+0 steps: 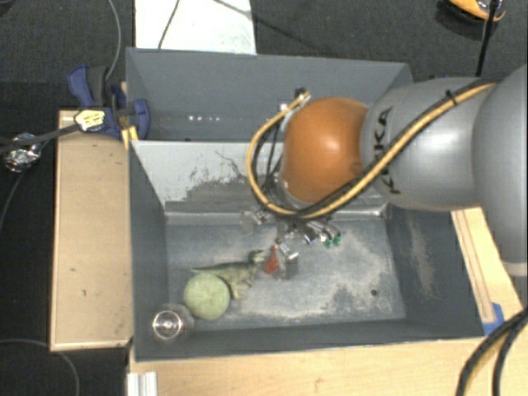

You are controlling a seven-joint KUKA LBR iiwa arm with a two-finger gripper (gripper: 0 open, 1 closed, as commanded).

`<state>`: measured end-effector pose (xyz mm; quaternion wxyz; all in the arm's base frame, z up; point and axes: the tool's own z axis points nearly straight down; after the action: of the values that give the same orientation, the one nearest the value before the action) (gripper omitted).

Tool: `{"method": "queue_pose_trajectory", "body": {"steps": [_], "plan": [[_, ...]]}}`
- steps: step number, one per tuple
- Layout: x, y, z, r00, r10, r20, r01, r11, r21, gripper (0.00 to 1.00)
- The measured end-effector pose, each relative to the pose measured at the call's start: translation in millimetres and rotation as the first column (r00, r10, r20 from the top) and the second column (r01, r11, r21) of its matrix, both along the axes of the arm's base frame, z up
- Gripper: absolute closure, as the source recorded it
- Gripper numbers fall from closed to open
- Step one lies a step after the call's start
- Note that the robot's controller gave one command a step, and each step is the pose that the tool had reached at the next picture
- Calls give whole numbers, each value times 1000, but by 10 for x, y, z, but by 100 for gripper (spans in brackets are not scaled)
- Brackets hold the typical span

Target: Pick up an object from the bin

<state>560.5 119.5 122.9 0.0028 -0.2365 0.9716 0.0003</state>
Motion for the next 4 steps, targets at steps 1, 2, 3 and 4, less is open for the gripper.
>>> {"method": "queue_pose_trajectory", "body": {"steps": [1,2,3,4], "plan": [[19,-213,-328,997,-75,2,75,997,2,0],[171,-373,-519,1000,-12,5,12,1000,2,100],[171,-372,-519,1000,-13,5,13,1000,2,100],[157,-373,-471,1000,-13,1,13,1000,2,100]]}}
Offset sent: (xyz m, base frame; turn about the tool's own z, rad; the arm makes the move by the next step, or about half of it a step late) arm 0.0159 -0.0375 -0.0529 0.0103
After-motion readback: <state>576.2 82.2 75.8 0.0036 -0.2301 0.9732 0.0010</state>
